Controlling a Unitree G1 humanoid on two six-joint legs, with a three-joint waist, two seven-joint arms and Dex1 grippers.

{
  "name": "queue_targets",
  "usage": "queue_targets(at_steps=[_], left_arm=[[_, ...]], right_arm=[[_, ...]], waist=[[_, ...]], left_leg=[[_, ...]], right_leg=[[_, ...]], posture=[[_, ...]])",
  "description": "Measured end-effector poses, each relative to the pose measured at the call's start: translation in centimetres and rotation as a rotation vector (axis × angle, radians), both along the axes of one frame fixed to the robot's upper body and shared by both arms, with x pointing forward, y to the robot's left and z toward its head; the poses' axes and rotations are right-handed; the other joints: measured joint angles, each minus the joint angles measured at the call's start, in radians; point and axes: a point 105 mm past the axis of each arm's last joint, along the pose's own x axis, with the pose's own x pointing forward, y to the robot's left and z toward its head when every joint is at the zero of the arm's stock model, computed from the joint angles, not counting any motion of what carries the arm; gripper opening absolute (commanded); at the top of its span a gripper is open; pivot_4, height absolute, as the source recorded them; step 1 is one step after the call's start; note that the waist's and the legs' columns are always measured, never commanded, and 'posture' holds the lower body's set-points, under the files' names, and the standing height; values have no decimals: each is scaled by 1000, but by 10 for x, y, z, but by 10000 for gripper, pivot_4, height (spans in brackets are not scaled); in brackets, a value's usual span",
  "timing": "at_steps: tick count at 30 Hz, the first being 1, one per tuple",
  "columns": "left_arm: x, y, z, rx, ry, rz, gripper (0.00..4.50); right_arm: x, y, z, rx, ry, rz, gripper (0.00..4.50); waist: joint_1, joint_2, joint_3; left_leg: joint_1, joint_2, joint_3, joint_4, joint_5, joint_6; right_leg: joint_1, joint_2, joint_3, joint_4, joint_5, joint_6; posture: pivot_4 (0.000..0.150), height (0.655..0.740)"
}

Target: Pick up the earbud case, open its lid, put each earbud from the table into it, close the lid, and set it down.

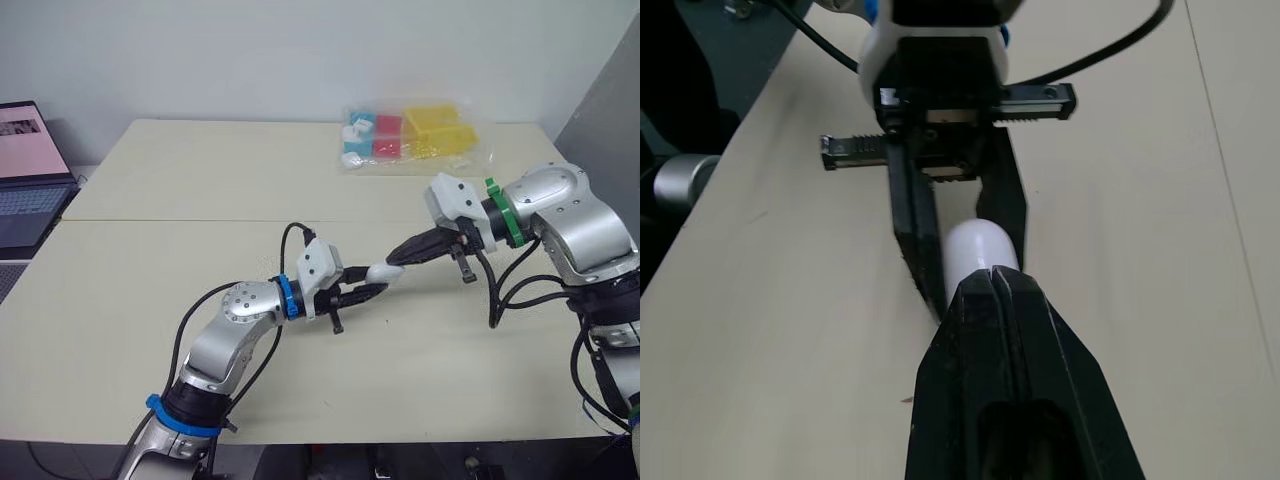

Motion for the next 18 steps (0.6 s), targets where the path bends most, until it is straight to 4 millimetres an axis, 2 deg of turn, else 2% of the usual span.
queue_targets(at_steps=[4,9,12,15,18], left_arm=[[3,-3,6,-21,-3,4,7970],[3,-1,8,-28,0,7,7970],[3,3,7,-10,8,8,7970],[2,9,0,29,56,2,7970],[-2,18,-17,78,190,-11,7970]], right_arm=[[-1,-2,-11,-10,15,-11,0],[1,-2,-11,-7,-7,-18,0],[-7,-4,-4,13,4,-12,0],[-17,-15,0,16,15,-39,0],[-26,-21,3,50,34,-69,0]], waist=[[-1,0,0],[-1,0,0],[0,0,0],[1,0,0],[1,0,0]], left_leg=[[0,0,0,0,0,0],[0,0,0,0,0,0],[0,0,0,0,0,0],[0,0,0,0,0,0],[0,0,0,0,0,0]], right_leg=[[0,0,0,0,0,0],[0,0,0,0,0,0],[0,0,0,0,0,0],[0,0,0,0,0,0],[0,0,0,0,0,0]], posture=[[1500,7400],[1500,7400],[1500,7400],[1500,7400],[1500,7400]])
